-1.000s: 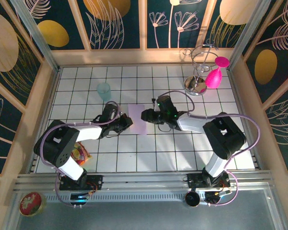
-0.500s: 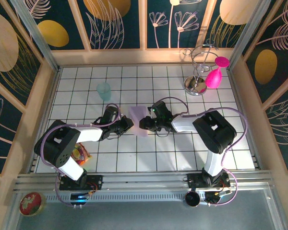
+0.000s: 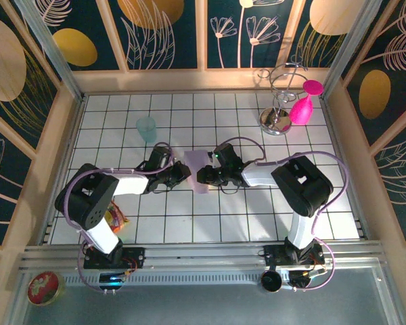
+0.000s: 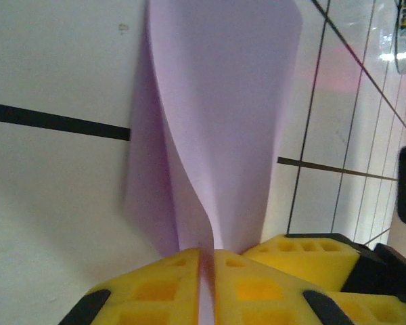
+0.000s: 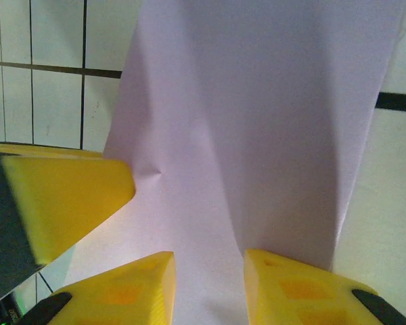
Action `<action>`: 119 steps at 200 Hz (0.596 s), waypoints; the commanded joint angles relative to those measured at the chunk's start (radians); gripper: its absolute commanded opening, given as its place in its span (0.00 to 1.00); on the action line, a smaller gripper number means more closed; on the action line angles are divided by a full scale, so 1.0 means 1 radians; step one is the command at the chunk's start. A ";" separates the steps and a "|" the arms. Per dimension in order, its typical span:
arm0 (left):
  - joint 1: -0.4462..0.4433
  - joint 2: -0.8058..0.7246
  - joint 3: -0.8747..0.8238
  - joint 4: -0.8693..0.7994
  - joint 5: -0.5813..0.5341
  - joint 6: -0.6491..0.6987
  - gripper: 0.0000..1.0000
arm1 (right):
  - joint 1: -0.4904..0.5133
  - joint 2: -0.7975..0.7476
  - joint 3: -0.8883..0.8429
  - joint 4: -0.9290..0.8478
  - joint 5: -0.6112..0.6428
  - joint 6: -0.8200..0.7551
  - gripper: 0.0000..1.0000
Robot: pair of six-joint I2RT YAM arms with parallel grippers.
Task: Fold a paper plane with a square sheet of paper (pick it up from the middle)
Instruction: Third fold the triangle at the center of the table.
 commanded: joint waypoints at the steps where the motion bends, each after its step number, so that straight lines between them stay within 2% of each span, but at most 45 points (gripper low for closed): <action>1: 0.008 0.010 0.022 0.002 0.031 0.017 0.08 | -0.013 -0.038 -0.011 -0.040 0.032 -0.039 0.34; 42: 0.008 -0.010 0.013 -0.005 0.025 0.003 0.06 | -0.007 -0.141 -0.010 -0.032 0.167 -0.098 0.48; 78: 0.008 -0.033 0.016 0.002 0.031 -0.027 0.05 | 0.046 -0.235 -0.020 -0.002 0.322 -0.234 0.61; 119: 0.009 -0.069 0.029 -0.014 0.027 -0.055 0.05 | 0.164 -0.251 -0.028 -0.003 0.481 -0.416 0.62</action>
